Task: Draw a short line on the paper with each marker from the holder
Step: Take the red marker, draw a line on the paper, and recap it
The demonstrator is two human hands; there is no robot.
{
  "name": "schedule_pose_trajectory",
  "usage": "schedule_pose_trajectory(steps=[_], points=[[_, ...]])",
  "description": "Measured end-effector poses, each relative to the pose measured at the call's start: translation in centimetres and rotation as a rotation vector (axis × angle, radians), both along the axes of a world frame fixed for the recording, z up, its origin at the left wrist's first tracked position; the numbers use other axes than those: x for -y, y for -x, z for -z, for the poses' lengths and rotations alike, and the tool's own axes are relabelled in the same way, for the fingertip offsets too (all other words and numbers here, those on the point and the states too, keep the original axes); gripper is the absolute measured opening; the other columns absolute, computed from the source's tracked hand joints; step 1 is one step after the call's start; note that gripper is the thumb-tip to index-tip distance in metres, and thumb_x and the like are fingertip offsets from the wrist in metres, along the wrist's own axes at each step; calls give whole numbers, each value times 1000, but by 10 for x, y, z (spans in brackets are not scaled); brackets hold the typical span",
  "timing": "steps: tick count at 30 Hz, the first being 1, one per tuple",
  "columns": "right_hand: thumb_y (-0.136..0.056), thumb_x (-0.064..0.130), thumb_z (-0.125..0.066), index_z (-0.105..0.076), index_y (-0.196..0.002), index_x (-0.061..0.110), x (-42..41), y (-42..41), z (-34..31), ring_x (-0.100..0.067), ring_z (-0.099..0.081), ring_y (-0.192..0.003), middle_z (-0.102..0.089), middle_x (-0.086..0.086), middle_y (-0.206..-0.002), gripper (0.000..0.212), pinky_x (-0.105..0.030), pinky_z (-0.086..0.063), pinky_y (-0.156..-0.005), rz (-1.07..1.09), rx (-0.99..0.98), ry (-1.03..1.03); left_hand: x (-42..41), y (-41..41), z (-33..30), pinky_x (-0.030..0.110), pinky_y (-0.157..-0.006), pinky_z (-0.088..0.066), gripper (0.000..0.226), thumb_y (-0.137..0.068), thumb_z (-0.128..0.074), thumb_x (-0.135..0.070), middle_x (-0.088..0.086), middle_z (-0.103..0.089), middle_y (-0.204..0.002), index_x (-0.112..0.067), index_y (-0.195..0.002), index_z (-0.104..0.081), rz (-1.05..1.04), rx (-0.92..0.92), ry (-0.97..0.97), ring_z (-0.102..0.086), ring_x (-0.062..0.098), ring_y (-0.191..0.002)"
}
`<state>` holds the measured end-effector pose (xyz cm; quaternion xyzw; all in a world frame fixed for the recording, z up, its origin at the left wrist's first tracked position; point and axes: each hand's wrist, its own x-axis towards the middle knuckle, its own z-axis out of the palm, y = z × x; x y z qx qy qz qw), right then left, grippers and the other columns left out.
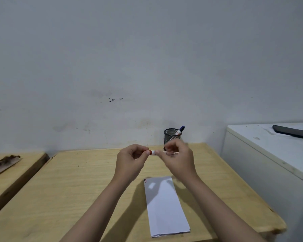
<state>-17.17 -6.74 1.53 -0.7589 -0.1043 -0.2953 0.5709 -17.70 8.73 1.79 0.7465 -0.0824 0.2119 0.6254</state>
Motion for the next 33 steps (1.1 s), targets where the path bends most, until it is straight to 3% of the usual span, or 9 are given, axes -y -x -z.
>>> schedule_pose_trajectory(steps=[3,9,13,18,22,27,30,33], points=[[-73,22,-80,-68,-91,20,11,-12,-5,-5,-59,-79,-62,18,-84,22,-19,-48,-72,-91,115,284,5,-6,-9,23,-60,-46,2,-75,-73,-14,2,-71,-66,-14,-75,-72,29,3,-54,-60,11,-61],[-78,12,-70,-65,-107,13,32,-31,-14,-6,-66,-79,-70,5,-87,29,-33,-55,-72,-165,293,445,22,-31,-32,30,-61,-49,4,-72,-74,-14,16,-72,-74,-13,-73,-70,91,39,-118,-60,16,-62],[-77,10,-69,-59,-113,25,53,-55,-26,-8,-66,-72,-68,10,-82,40,-31,-57,-69,-41,324,386,43,-66,-32,33,-68,-54,14,-74,-74,-27,16,-72,-79,-17,-84,-71,96,48,-57,-67,26,-71],[-78,4,-69,-60,-101,28,90,-104,-53,-6,-62,-61,-63,10,-79,34,-17,-54,-60,244,338,-7,65,-123,-9,8,-65,-45,14,-78,-70,-27,-1,-72,-82,-14,-84,-69,18,34,-113,-63,1,-72],[-77,4,-70,-57,-96,21,105,-148,-50,-6,-63,-60,-64,8,-78,29,-14,-51,-60,314,294,-175,79,-169,17,22,-79,-43,19,-77,-70,-31,-5,-66,-99,-20,-93,-66,-20,-7,-216,-61,12,-93],[-75,7,-72,-56,-94,20,99,-187,-16,-1,-62,-57,-63,8,-67,29,-18,-52,-63,307,113,-153,88,-208,32,22,-86,-39,26,-80,-67,-30,-4,-64,-105,-16,-102,-67,-31,2,-285,-56,9,-97],[-73,7,-71,-54,-89,21,92,-202,2,-15,-65,-61,-66,-2,-65,28,-25,-51,-65,288,-7,-76,91,-224,39,21,-85,-40,27,-80,-68,-32,0,-68,-107,-13,-99,-69,-32,-37,-335,-60,13,-101],[-69,7,-71,-54,-82,16,89,-215,16,-22,-63,-68,-67,-9,-70,22,-21,-45,-62,316,-111,23,90,-234,41,22,-84,-45,25,-75,-73,-32,3,-72,-99,-11,-89,-72,-60,-58,-350,-64,15,-97]])
